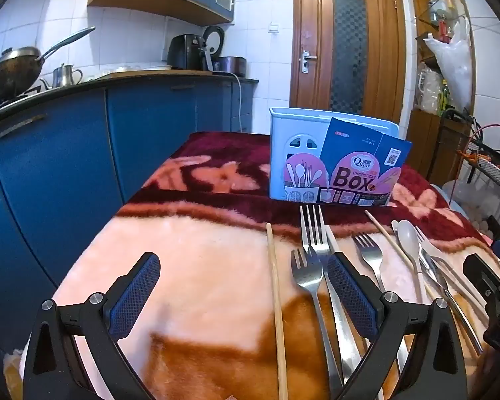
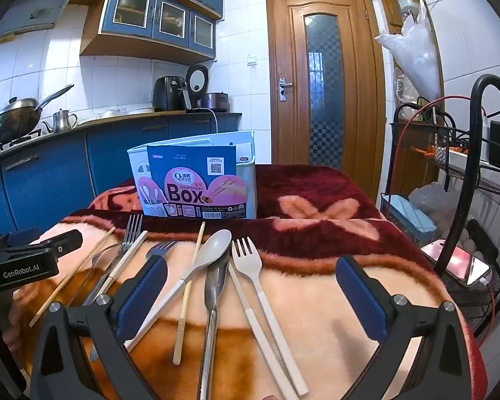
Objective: Organize utensils
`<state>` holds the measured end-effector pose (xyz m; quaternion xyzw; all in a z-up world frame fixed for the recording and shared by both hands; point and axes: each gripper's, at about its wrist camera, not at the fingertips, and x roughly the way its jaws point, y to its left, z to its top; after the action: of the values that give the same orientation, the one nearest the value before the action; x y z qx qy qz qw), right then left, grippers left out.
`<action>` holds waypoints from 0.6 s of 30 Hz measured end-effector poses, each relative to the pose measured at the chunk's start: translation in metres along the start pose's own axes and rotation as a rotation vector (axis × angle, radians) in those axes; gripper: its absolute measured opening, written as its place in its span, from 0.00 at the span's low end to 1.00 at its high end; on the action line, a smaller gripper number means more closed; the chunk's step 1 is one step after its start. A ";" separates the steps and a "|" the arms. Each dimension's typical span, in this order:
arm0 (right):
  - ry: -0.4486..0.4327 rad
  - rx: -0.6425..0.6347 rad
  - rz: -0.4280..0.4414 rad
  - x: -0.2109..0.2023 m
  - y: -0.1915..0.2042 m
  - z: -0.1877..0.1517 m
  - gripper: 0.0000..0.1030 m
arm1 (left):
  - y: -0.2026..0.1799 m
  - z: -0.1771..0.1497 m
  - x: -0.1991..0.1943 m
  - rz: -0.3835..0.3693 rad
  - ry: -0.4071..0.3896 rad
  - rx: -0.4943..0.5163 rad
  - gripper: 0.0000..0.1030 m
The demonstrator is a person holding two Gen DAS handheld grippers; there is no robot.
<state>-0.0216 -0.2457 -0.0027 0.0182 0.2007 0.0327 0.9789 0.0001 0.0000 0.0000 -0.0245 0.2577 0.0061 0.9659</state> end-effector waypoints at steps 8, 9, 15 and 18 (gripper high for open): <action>-0.002 -0.003 -0.002 0.000 0.001 0.000 1.00 | 0.001 0.000 0.001 0.001 -0.002 0.002 0.97; -0.002 -0.004 -0.002 0.000 0.001 0.000 1.00 | 0.000 0.000 0.000 0.002 -0.004 0.003 0.97; -0.003 -0.006 -0.003 0.000 0.001 0.000 1.00 | 0.000 0.000 0.000 0.002 -0.005 0.004 0.97; -0.003 -0.007 -0.003 0.000 0.001 0.000 1.00 | 0.000 0.000 0.000 0.003 -0.005 0.005 0.97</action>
<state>-0.0215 -0.2448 -0.0026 0.0147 0.1990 0.0316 0.9794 0.0001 0.0000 0.0000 -0.0217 0.2552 0.0068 0.9666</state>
